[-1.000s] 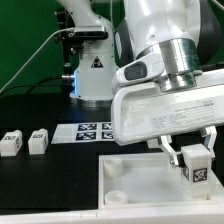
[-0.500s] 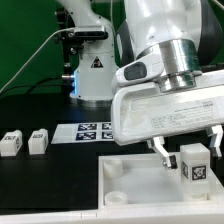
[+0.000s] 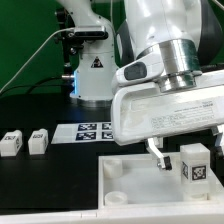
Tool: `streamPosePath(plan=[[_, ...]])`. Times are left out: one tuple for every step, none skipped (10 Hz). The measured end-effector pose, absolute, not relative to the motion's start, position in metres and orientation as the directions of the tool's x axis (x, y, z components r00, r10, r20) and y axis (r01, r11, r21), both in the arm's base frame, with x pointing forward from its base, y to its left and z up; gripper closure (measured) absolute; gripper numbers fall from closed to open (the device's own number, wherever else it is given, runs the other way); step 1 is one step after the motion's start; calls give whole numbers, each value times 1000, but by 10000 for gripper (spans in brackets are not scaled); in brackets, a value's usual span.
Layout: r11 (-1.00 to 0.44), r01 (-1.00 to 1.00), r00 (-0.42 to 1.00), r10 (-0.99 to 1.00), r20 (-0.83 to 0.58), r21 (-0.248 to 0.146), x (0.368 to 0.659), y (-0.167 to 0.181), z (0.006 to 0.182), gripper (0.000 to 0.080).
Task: Assemble one leg
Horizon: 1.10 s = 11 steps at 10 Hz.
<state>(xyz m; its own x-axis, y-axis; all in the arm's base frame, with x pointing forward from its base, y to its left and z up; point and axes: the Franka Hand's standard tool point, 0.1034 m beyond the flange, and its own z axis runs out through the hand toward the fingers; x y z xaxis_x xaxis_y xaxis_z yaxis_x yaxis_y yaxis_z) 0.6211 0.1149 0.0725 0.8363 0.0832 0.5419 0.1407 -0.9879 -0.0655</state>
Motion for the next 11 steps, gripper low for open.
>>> streamPosePath(plan=[[-988,141,836,84,542,-65,621,115,72,151],[-988,141,836,84,542,-65,621,115,72,150],[-988,141,836,84,542,-65,621,115,73,150],[-988,141,849,85,522,-68,620,115,72,150],[-987,140,893,91,441,-79,617,116,85,150],[-987,140,895,92,436,-79,620,116,99,150],[-986,141,915,97,392,-85,617,116,99,150],[-986,141,927,100,362,-87,615,116,97,150],[-986,141,927,100,362,-87,615,116,97,150],[-986,141,927,100,362,-87,615,116,97,150],[-986,141,927,100,362,-87,615,116,97,150]])
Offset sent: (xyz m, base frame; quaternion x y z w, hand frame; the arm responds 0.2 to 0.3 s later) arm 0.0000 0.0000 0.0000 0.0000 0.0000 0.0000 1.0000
